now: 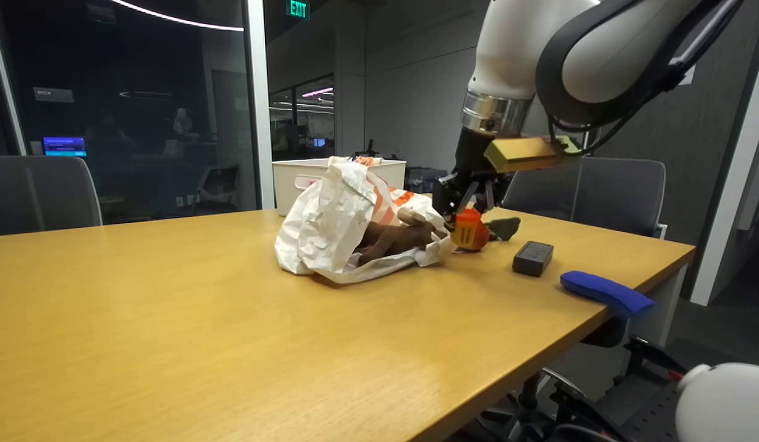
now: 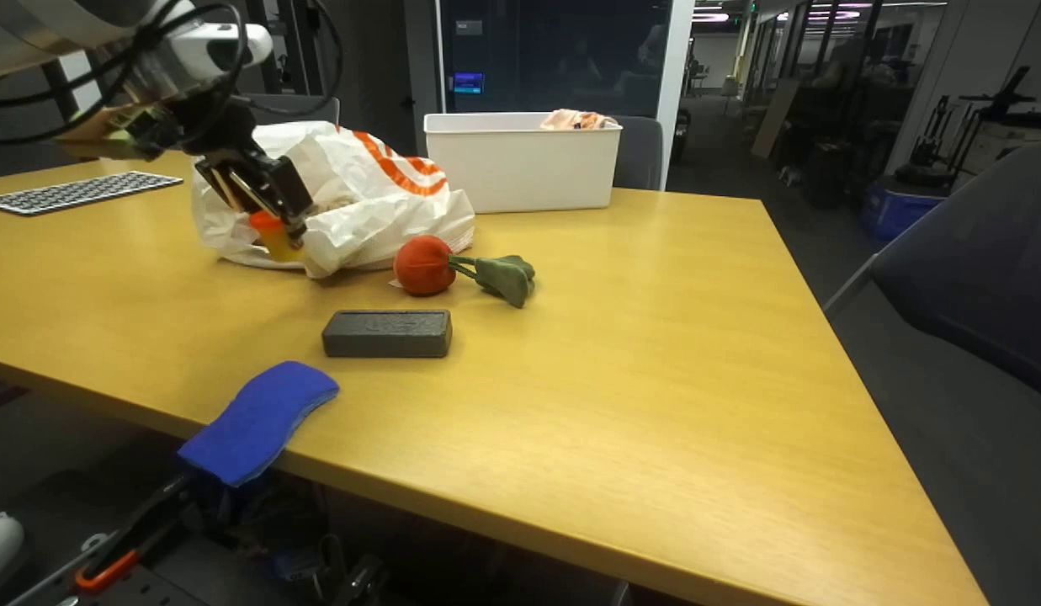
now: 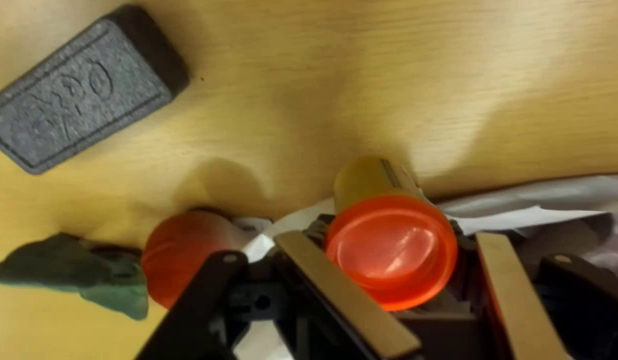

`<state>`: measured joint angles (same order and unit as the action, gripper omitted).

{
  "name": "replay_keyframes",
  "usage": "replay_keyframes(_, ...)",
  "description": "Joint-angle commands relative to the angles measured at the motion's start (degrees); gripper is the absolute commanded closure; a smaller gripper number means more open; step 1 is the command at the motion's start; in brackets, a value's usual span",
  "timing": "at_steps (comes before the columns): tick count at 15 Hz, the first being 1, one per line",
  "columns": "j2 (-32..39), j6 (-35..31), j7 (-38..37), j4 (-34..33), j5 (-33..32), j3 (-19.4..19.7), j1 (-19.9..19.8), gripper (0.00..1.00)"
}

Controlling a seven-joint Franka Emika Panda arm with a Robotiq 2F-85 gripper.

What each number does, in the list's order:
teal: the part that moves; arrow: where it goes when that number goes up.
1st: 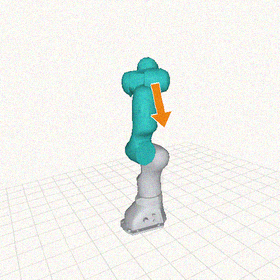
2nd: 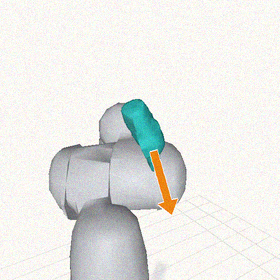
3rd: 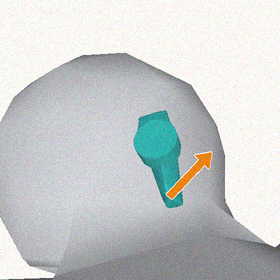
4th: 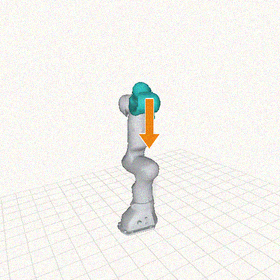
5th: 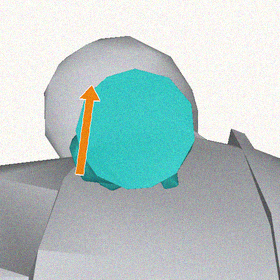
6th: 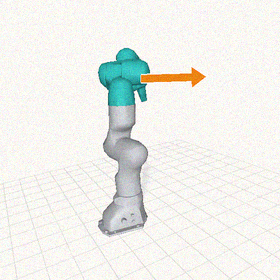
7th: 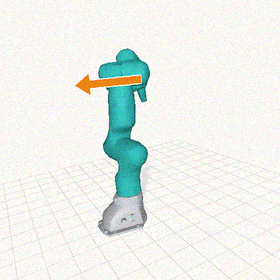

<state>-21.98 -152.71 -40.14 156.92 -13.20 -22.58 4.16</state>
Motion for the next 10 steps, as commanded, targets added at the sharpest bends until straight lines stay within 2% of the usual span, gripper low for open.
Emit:
replay_keyframes(1,-7.45,0.05,-1.06,-0.72,-1.03,-3.71,2.22,0.77)
replay_keyframes(2,-8.47,-0.64,-0.48,-0.99,-0.89,-4.40,2.84,0.77)
replay_keyframes(4,-8.51,-3.32,-1.17,-1.80,-2.23,-7.41,1.53,0.77)
replay_keyframes(6,-6.92,-8.05,-3.05,-2.59,-3.81,-10.97,-1.40,0.77)
replay_keyframes(8,-4.83,-12.75,-6.63,-4.10,-8.14,-15.53,-6.90,0.77)
replay_keyframes(10,-2.82,-14.94,-9.66,-6.81,-12.55,-20.87,-14.22,0.77)
